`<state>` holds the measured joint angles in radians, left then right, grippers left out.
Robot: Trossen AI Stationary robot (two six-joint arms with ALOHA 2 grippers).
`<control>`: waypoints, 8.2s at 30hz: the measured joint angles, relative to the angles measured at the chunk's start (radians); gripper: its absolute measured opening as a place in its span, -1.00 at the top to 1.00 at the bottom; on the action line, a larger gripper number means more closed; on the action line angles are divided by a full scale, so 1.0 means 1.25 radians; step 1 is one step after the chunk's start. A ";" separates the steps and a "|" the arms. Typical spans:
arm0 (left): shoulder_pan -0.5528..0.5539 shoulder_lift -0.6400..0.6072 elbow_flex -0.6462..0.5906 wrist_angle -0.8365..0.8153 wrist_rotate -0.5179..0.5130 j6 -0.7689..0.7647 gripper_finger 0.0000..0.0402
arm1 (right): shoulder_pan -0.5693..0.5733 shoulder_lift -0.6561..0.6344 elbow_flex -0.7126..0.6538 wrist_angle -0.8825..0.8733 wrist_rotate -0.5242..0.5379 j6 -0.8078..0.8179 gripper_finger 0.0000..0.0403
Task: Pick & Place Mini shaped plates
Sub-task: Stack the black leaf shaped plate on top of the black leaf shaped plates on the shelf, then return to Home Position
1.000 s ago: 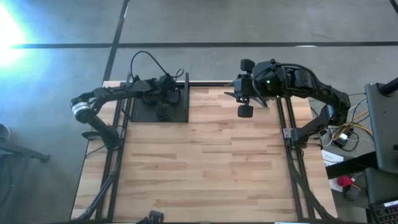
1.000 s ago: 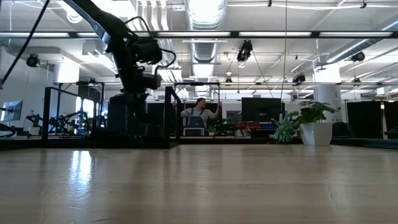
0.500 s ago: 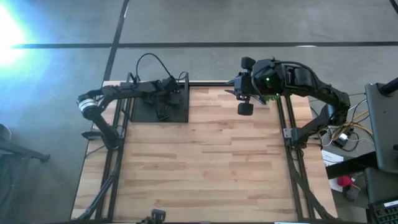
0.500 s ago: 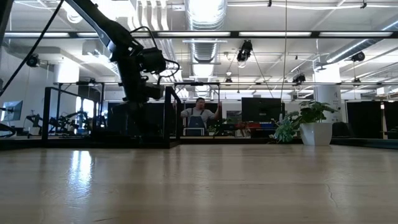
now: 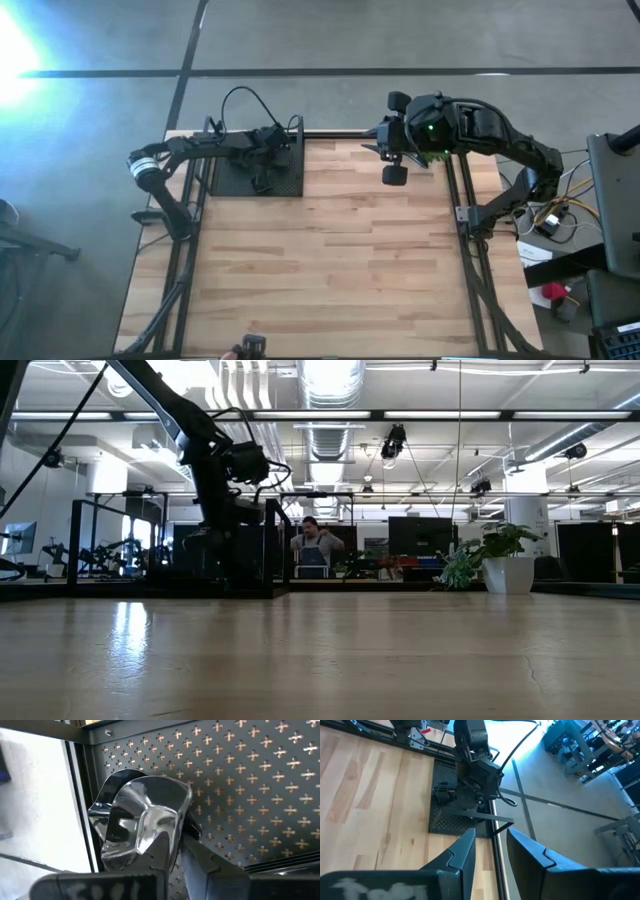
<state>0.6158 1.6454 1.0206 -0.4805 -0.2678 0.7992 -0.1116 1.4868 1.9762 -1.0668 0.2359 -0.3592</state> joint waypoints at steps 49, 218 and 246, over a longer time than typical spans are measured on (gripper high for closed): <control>0.006 -0.035 -0.013 0.049 -0.107 -0.156 0.74 | -0.001 -0.001 0.000 0.001 0.001 0.007 0.46; -0.269 -1.304 -0.811 0.513 0.145 -0.541 1.00 | 0.002 -1.171 -1.574 1.066 -0.145 0.307 0.96; -0.269 -1.304 -0.812 0.513 0.145 -0.541 1.00 | 0.002 -1.172 -1.574 1.066 -0.145 0.307 0.96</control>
<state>0.2796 0.0158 0.0059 0.1608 -0.0869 0.1231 -0.1097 0.0223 0.0093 0.2657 0.0544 0.0252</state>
